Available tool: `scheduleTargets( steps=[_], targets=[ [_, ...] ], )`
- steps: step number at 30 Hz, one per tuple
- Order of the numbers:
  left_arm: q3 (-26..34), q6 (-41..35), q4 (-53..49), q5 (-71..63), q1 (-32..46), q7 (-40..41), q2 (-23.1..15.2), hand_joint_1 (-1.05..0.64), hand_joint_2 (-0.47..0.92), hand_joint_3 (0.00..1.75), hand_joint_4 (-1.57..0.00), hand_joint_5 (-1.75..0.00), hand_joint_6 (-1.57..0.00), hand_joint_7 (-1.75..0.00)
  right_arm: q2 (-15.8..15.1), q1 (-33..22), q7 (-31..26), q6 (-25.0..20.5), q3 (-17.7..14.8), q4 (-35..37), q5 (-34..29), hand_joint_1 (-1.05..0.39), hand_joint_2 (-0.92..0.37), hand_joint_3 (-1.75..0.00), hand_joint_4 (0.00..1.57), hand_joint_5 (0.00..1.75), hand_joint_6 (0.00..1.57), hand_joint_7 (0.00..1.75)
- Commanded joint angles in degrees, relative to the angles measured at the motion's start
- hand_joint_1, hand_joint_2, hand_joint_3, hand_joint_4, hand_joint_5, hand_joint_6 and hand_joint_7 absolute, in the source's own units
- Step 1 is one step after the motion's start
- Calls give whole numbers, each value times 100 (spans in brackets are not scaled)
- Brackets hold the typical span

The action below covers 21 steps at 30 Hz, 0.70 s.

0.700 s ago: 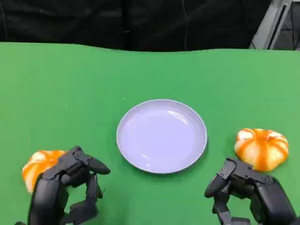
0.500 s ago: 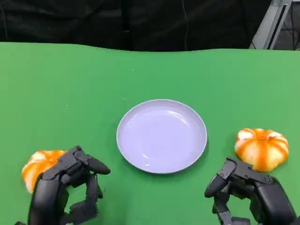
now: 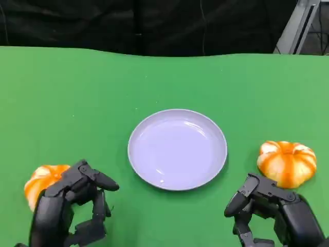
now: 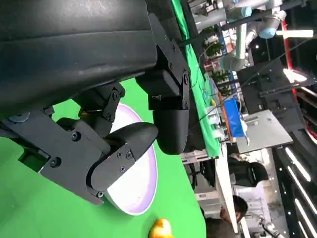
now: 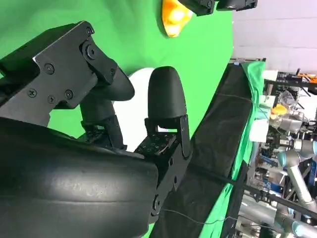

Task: Grasp the bread from the table and place it into the plate.

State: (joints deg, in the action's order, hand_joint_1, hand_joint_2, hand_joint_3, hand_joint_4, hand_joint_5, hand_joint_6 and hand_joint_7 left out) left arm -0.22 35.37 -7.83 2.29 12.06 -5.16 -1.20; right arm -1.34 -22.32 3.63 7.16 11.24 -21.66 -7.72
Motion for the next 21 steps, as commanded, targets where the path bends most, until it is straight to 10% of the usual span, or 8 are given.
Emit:
scheduleTargets(
  steps=[1,4,8,12,21],
  targets=[
    [80,53,-43,0,-48,-1,-49,-13,50,118,-82,-152,-81,-117,-21,10,-21,4,-23,-31,55,4,-42,-130,70,167,73,140],
    [125,-32,73,-249,-16,195,-14,-14,63,78,-73,-121,-80,-72,-40,-6,-12,4,-21,-52,40,5,-43,-130,70,167,72,140],
    [166,-150,173,-735,-1,386,-128,-14,70,62,-72,-112,-84,-54,-39,-12,-7,0,-16,-59,49,5,-43,-129,70,167,72,140],
    [245,-470,382,-2309,-2,1063,-468,-34,89,14,-20,-96,-56,-18,-31,-36,-11,-30,5,-93,40,6,-44,-129,71,167,72,140],
    [74,-1433,765,-4168,18,1802,-916,-51,92,10,-2,-67,-37,-1,-16,-39,-21,-68,31,-111,51,6,-43,-129,71,168,72,140]
  ],
)
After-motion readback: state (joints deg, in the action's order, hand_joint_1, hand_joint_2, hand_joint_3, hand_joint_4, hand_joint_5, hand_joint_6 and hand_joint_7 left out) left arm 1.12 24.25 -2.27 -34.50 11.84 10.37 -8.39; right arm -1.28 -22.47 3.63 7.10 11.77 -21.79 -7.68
